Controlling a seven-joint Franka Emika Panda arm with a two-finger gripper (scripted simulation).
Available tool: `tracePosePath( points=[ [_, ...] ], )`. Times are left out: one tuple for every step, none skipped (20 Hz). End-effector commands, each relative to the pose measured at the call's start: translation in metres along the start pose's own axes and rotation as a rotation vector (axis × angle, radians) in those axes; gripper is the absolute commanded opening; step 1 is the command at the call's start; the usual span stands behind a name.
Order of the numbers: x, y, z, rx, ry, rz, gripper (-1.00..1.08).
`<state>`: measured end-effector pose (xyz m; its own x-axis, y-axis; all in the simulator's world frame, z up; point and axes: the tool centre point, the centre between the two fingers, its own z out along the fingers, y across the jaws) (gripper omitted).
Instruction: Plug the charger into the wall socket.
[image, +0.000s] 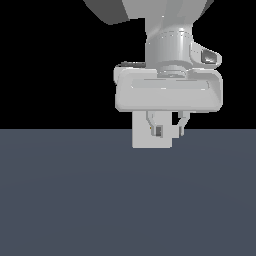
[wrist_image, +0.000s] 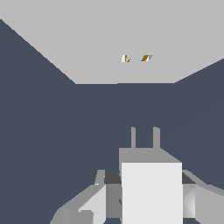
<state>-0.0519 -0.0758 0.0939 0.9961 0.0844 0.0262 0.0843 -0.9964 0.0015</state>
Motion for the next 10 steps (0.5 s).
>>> tracePosePath(
  points=[
    [0.0045, -0.004, -0.0047, 0.001, -0.001, -0.009, -1.0],
    [0.0055, -0.0049, -0.0056, 0.001, -0.001, -0.011, -1.0],
    [0.0062, -0.0054, -0.0061, 0.001, -0.001, -0.012, -1.0],
    [0.0064, -0.0054, -0.0062, 0.001, -0.001, -0.012, -1.0],
    [0.0064, -0.0054, -0.0062, 0.001, -0.001, -0.012, -1.0],
    [0.0064, -0.0054, -0.0062, 0.001, -0.001, -0.012, -1.0],
    [0.0064, -0.0054, -0.0062, 0.001, -0.001, -0.012, -1.0],
    [0.0063, -0.0054, -0.0059, 0.001, -0.001, -0.012, -1.0],
    [0.0064, -0.0054, -0.0059, 0.001, -0.001, -0.012, -1.0],
    [0.007, -0.0054, -0.0059, 0.001, -0.001, -0.012, -1.0]
  ],
)
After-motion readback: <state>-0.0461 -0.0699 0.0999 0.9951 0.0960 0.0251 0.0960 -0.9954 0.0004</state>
